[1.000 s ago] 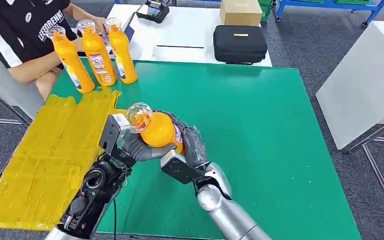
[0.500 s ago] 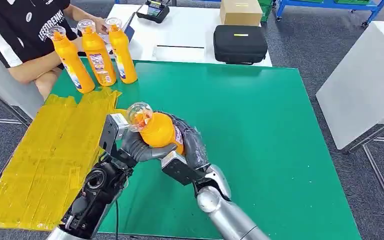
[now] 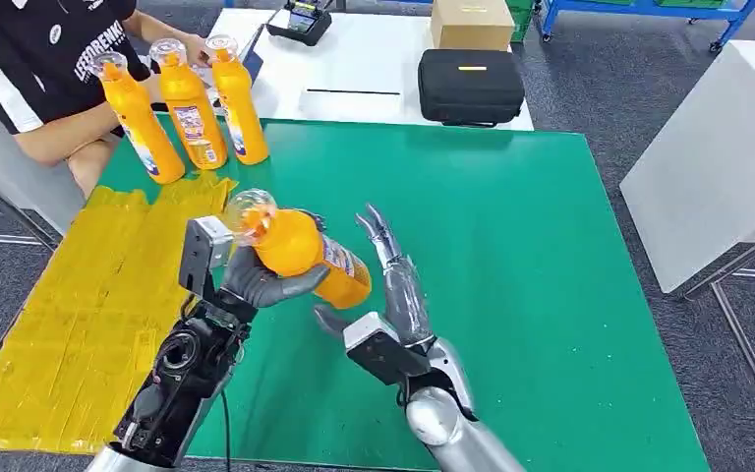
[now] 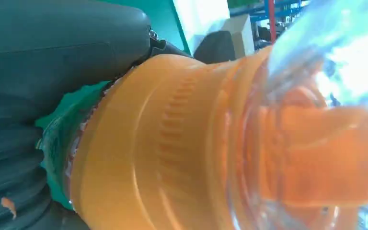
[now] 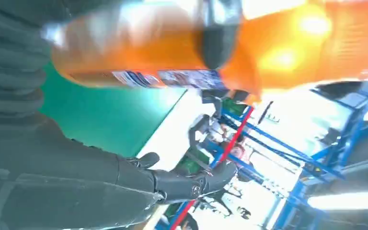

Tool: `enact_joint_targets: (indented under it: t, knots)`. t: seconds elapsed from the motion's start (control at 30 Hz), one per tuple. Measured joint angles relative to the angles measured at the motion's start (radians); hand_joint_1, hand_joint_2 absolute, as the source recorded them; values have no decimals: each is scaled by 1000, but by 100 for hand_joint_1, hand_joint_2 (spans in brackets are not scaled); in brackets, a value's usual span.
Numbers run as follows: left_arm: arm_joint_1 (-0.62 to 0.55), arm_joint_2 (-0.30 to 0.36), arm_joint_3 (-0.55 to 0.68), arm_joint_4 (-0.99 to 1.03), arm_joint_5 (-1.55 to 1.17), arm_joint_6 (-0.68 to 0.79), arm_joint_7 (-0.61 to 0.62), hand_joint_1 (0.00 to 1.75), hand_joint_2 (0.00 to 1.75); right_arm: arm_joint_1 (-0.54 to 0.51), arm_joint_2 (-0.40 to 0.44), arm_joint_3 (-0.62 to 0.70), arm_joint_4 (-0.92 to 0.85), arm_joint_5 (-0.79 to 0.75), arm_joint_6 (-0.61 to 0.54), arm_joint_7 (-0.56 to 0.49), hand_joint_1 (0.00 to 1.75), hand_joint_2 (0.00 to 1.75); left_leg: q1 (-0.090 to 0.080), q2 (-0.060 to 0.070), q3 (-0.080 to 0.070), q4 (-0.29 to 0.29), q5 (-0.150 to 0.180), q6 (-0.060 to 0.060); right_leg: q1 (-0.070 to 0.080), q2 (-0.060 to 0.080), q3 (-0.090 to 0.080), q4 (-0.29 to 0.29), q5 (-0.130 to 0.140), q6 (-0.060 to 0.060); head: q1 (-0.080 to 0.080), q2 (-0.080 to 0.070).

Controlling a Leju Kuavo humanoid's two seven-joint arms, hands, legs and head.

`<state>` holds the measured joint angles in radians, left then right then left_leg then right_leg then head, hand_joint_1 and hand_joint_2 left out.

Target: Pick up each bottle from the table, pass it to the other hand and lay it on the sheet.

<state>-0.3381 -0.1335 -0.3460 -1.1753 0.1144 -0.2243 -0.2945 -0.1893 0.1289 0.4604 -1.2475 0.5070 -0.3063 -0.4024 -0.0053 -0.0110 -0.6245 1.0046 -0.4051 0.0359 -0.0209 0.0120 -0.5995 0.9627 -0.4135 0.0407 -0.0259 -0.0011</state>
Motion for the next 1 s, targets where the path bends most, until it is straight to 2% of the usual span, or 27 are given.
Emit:
enact_joint_targets:
  t: [0.2,0.23,0.4,0.53,0.67,0.77,0.87,0.9,0.97,1.0]
  knots:
    - [3,1,10,0,0,0,0,175,175,21,-19,0,-78,-2,2,3,0,0,0,0,0,0,0,0,0,0,0,0,0,0,0,0]
    - [3,1,15,0,0,0,0,175,175,24,-23,0,-93,-2,3,3,0,175,0,0,0,0,0,0,0,0,0,0,0,0,-1,0]
    - [6,2,21,0,-38,56,-8,175,175,62,-36,-5,-154,-26,2,4,0,175,0,-1,0,0,0,0,0,0,0,0,0,0,0,0]
    - [23,8,37,-23,-277,306,-64,175,175,146,-67,-33,-291,-30,14,24,0,175,0,0,-1,0,-1,0,0,0,0,0,0,0,-1,0]
    - [46,14,44,-74,-482,462,-63,175,175,217,-92,-84,-399,-50,13,20,0,175,0,-2,-1,0,-1,0,0,0,0,0,-1,0,0,0]
    - [54,18,40,-93,-738,614,-24,175,175,251,-103,-124,-455,-62,13,8,0,175,0,-2,-1,0,-1,0,0,0,0,0,-1,0,0,0]
    - [53,21,36,-92,-1098,747,111,175,175,265,-107,-144,-483,-62,21,3,0,175,0,-2,-1,0,-1,0,0,0,0,0,-1,0,-1,0]
    - [48,25,32,-87,-1305,756,212,175,175,265,-107,-148,-488,-61,26,3,0,175,0,-2,-1,0,-1,0,0,0,0,0,-1,0,-1,0]
    - [13,66,-8,-50,-1682,690,501,175,175,260,-106,-155,-492,-61,34,6,0,175,0,-2,-1,0,0,0,0,0,0,0,0,0,1,0]
    - [-6,80,-41,-28,-1765,674,599,175,175,258,-105,-157,-492,-61,35,9,0,175,0,-1,-1,0,0,0,0,0,0,0,0,0,-1,0]
